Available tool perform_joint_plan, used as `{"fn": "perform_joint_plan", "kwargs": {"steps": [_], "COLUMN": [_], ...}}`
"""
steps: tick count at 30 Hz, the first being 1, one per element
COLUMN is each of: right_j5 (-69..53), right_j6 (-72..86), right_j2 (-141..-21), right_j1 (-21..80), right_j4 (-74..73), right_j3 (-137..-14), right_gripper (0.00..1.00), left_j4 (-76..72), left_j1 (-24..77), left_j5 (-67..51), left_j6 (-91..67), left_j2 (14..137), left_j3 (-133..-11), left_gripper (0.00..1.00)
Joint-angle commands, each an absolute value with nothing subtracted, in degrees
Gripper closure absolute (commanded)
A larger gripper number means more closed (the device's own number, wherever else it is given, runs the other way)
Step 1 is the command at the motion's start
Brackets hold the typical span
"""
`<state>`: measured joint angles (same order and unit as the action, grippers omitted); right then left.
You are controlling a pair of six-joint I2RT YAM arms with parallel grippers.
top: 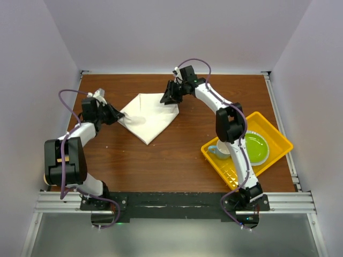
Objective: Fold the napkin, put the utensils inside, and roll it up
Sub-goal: Fold the napkin
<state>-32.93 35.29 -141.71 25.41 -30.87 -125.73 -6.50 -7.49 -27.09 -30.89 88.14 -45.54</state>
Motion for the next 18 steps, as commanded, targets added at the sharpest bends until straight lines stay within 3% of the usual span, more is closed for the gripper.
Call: {"fn": "perform_joint_plan", "kwargs": {"steps": [1,18], "right_j5": [-32.96,-31.38], "right_j6": [34.46,26.63], "right_j2": [-145.62,-142.21], "right_j1": [27.06,26.28], "right_j4": [-33.29,-40.78], "right_j3": [-133.15,-126.48], "right_gripper": [0.62,0.64], "left_j4": [-7.91,-5.19], "left_j1": [-8.09,-8.09], "left_j5": [-28.92,-27.69], "left_j6": [-31.11,-30.94], "left_j2": [87.98,90.79], "left_j3": [-46.32,-48.95], "left_gripper": [1.00,1.00]}}
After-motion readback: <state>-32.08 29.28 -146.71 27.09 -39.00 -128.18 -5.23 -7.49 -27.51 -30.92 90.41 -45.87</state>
